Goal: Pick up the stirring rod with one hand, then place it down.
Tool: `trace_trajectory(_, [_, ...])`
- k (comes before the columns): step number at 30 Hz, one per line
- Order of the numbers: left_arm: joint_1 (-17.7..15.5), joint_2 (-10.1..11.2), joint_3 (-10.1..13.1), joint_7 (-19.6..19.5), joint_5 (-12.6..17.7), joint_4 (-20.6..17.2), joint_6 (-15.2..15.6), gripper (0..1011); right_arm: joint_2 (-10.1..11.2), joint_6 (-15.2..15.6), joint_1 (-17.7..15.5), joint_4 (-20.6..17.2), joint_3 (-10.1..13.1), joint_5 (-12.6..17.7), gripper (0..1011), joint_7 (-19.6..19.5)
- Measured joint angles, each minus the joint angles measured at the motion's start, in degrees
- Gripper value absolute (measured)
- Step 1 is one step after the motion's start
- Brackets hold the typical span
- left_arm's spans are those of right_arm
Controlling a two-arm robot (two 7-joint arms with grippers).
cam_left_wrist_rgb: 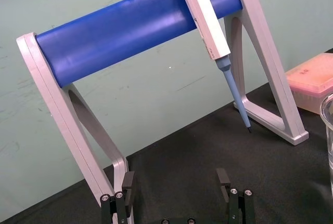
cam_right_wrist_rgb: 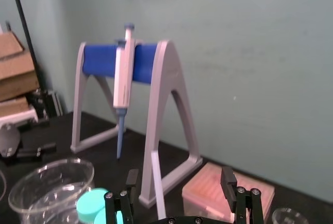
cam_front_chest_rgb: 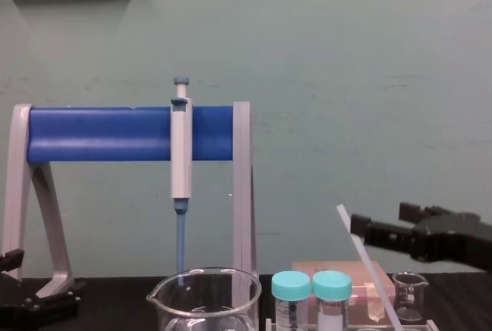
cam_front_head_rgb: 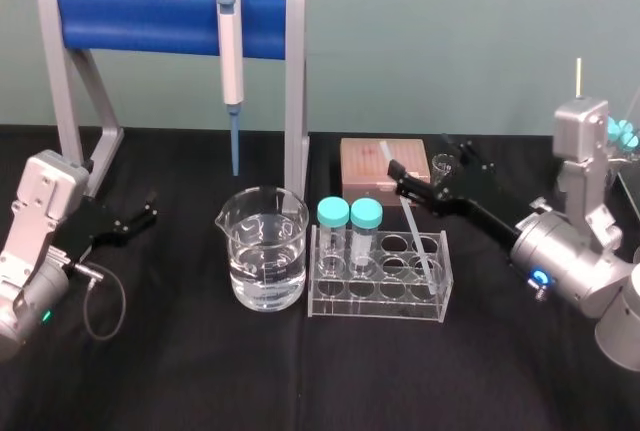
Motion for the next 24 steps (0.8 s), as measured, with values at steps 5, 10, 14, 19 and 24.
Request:
trace_trajectory(5, [0.00,0.00,0.00,0.00,0.00,0.00,0.00,1000,0.07,-2.67,-1.18,-2.44,2.70,0.02,1002,-2.02])
trace_trajectory(10, [0.00,0.00,0.00,0.00,0.00,0.00,0.00,1000,-1.02,-4.43,-3.19,-4.40,6.17,-5.14,1003,-11.94])
trace_trajectory(14, [0.00,0.00,0.00,0.00,0.00,0.00,0.00,1001,-2.32,-2.15,-4.19,-4.44,7.55,-8.77,1003,-18.98])
trace_trajectory(19, [0.00,0.00,0.00,0.00,0.00,0.00,0.00,1000,-4.11,2.48,-5.26,-2.94,9.02,-10.46,1003,-24.06])
trace_trajectory(24, [0.00,0.00,0.00,0.00,0.00,0.00,0.00,1000,-5.25,4.84,-5.79,-1.53,9.63,-10.69,1003,-24.59])
